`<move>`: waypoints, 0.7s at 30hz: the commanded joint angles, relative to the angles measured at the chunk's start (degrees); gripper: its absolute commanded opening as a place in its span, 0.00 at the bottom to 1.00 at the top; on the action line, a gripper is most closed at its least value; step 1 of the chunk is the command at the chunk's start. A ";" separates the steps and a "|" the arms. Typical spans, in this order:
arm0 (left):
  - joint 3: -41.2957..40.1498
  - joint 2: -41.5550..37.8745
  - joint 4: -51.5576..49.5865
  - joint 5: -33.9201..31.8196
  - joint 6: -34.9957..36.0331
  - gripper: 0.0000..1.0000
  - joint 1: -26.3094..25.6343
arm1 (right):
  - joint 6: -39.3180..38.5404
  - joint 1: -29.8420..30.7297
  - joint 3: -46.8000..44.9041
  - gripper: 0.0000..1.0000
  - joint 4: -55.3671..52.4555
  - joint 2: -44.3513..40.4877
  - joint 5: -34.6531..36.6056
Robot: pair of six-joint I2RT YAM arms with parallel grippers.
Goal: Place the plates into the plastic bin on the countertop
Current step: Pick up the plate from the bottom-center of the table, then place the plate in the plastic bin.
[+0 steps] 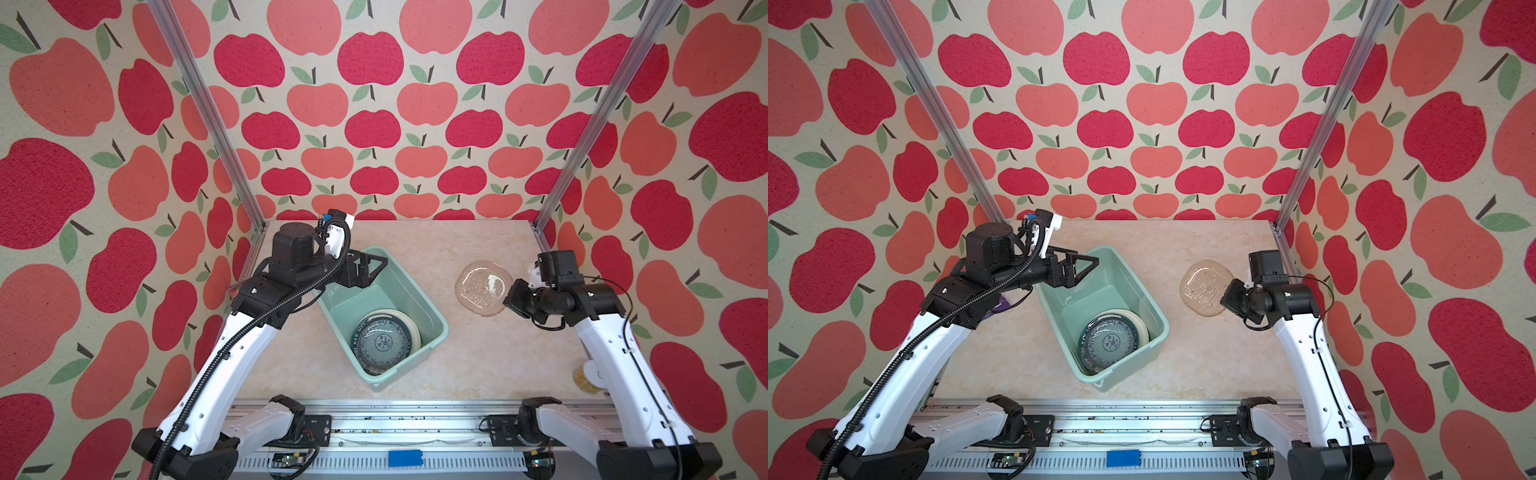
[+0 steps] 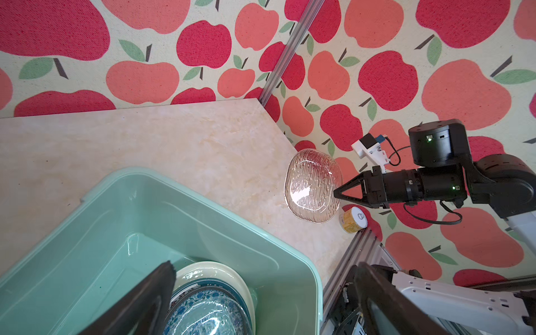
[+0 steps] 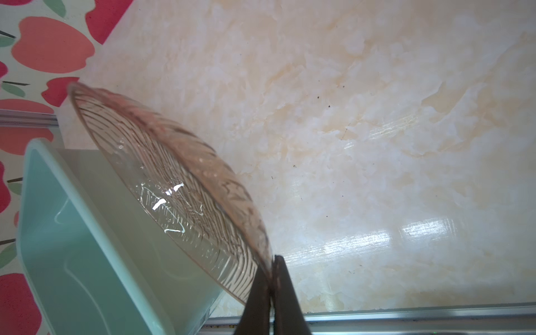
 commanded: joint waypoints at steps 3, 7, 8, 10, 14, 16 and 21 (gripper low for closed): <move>3.93 2.03 -7.01 7.74 -4.26 0.99 0.88 | -3.85 -0.17 10.54 0.00 -3.19 2.70 -8.02; 3.61 1.97 -7.22 8.75 -7.30 0.99 0.93 | -2.86 1.78 16.17 0.00 -2.67 5.61 -13.31; 3.19 1.84 -7.14 8.76 -7.67 0.99 1.05 | -2.28 2.93 16.99 0.00 -2.12 6.16 -13.85; 2.20 1.59 -6.93 8.75 -8.11 0.99 1.23 | -1.21 5.66 18.02 0.00 -1.15 7.31 -14.69; 1.24 1.77 -5.31 9.69 -9.64 0.98 1.07 | 0.89 11.73 19.29 0.00 0.97 9.10 -14.56; 1.37 2.39 -4.81 9.74 -9.77 0.96 0.59 | 1.74 14.22 19.88 0.00 2.01 9.80 -14.45; 3.39 5.30 -6.26 5.78 -6.88 0.92 -2.75 | 2.79 18.75 22.14 0.00 2.48 11.82 -14.90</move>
